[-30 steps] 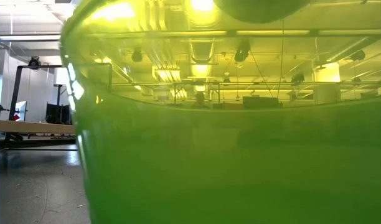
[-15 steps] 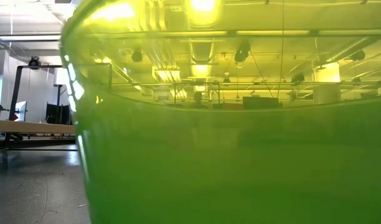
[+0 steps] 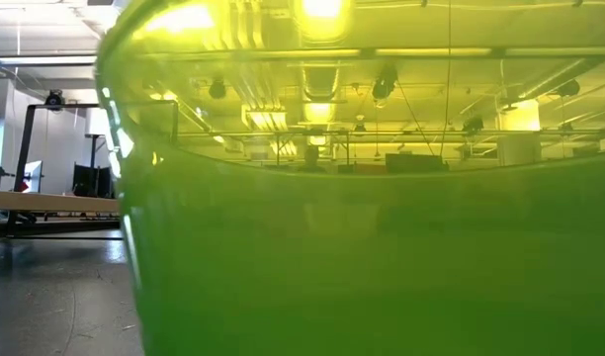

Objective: Place and stack bowls onto a shelf
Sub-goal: Stack the blue bowl on top of the orange bowl on the shelf

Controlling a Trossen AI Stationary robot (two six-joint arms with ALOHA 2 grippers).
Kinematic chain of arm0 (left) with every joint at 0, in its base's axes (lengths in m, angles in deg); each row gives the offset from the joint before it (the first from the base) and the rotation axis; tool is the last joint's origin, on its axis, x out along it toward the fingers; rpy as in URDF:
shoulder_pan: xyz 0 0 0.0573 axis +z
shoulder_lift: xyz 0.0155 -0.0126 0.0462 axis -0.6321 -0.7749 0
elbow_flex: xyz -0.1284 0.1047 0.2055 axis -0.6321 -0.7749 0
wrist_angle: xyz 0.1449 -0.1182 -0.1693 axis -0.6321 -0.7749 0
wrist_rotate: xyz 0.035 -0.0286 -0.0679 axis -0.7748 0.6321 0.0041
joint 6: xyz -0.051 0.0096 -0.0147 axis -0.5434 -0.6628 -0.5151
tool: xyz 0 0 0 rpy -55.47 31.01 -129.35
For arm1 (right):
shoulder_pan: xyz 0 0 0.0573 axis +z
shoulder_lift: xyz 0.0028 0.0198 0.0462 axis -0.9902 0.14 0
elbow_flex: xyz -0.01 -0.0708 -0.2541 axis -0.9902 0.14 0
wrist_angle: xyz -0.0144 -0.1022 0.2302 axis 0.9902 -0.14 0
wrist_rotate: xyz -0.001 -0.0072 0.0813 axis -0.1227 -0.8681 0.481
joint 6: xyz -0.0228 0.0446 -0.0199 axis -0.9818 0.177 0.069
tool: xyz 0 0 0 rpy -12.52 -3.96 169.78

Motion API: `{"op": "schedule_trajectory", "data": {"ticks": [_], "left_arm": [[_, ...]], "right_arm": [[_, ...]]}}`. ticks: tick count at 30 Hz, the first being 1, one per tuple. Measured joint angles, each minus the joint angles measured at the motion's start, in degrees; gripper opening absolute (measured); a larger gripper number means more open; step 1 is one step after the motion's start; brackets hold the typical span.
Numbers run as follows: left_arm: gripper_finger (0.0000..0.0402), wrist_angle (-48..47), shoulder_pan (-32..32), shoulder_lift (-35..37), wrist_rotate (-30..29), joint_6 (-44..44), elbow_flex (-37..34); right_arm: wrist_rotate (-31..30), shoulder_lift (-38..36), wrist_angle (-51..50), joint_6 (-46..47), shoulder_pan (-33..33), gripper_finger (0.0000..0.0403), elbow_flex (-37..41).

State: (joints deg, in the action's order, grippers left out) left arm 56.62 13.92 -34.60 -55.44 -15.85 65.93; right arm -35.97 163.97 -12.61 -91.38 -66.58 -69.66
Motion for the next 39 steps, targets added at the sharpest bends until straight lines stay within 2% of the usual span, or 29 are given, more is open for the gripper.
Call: {"op": "schedule_trajectory", "data": {"ticks": [6, 9, 14, 17, 25, 33, 39], "left_arm": [[0.0116, 1.6, 1.2, -2.2, 5.5, 0.0, 0.0], [0.0079, 1.9, 1.2, -2.0, 6.6, -0.1, 0.0], [0.0013, 0.8, 2.0, -1.9, 12.1, -3.2, 0.0], [0.0013, 1.1, 3.0, -2.2, 15.1, -4.7, 0.0], [0.0005, 0.8, 3.8, -2.8, 15.7, -5.3, 0.0], [0.0002, -0.8, 4.5, -3.0, 15.3, -10.6, 0.1], [0.0002, -1.7, 7.3, -3.0, 13.9, -14.3, 0.1]], "right_arm": [[0.0, 0.0, -0.2, -0.7, 0.0, 0.0009, 0.0], [0.0, 0.0, 0.0, 0.8, 0.0, 0.0009, 0.0], [-2.1, 0.0, 0.6, 3.9, 0.0, 0.0015, -0.1], [-3.1, 0.0, 0.5, 6.0, -0.1, 0.0031, -0.1], [-6.8, -0.2, 0.3, 13.3, -0.2, 0.0096, -0.1], [-17.4, -0.4, -4.6, 22.5, -0.4, 0.0177, -3.1], [-23.1, -0.4, -11.9, 28.9, -0.5, 0.0212, -5.7]]}}
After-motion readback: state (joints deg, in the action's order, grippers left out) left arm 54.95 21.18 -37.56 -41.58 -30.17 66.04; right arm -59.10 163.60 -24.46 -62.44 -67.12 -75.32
